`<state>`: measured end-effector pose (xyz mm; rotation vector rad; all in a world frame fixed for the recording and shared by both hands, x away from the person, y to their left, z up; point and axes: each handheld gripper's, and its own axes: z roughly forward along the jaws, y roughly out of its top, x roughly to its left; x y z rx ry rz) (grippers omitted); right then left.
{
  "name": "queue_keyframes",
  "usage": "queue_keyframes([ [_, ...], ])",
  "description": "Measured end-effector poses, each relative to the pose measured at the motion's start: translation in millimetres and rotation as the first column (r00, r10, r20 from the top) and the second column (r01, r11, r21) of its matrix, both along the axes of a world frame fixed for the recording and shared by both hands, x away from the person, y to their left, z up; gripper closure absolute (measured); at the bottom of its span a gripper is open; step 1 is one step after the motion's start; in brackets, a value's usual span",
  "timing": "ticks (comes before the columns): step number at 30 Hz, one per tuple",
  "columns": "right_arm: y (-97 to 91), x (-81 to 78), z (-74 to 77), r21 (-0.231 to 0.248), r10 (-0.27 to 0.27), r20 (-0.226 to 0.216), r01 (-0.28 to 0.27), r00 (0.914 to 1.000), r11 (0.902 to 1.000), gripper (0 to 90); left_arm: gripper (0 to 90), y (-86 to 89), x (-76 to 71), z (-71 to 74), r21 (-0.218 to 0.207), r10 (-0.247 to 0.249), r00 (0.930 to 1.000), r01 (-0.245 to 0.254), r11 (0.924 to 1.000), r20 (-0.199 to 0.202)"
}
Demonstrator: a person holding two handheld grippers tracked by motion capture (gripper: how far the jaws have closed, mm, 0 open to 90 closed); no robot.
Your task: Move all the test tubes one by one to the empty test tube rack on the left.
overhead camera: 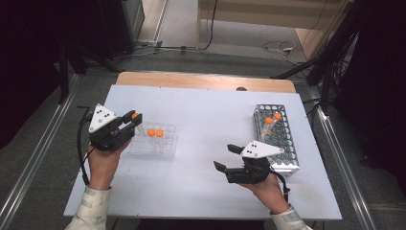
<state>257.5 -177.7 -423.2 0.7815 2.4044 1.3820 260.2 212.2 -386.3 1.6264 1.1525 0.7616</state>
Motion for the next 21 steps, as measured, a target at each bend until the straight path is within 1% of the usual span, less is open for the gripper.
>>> queue_keyframes([
  [2,-0.8,0.0,0.2,0.000,-0.002,0.000,0.002,1.0000,1.0000,24.9,70.7,0.7,1.2,-2.8,-0.004,-0.003,1.0000,0.003,1.0000,-0.004],
  [3,-1.1,-0.2,0.5,0.001,-0.003,0.004,0.003,1.0000,1.0000,25.1,70.7,1.0,1.7,-4.1,-0.013,-0.004,1.0000,0.004,0.9999,-0.003],
  [6,-1.5,-0.4,1.6,0.005,-0.005,0.007,0.005,1.0000,1.0000,25.2,70.7,1.0,2.4,-6.1,-0.014,-0.011,0.9999,0.011,0.9998,-0.007],
  [13,-2.0,-0.4,1.7,0.003,-0.003,0.010,0.003,0.9999,1.0000,25.2,70.7,-1.7,2.6,-11.9,0.000,-0.014,0.9998,0.014,0.9999,-0.017],
  [18,-2.4,-0.8,2.3,0.002,-0.004,0.012,0.004,0.9999,1.0000,25.2,70.6,-0.9,2.1,-20.1,0.001,-0.011,0.9992,0.011,0.9999,-0.037],
  [21,-2.2,-1.3,2.5,0.003,-0.004,0.010,0.004,0.9999,1.0000,25.2,70.6,-2.8,1.4,-24.9,0.013,-0.014,0.9988,0.015,0.9998,-0.048],
])
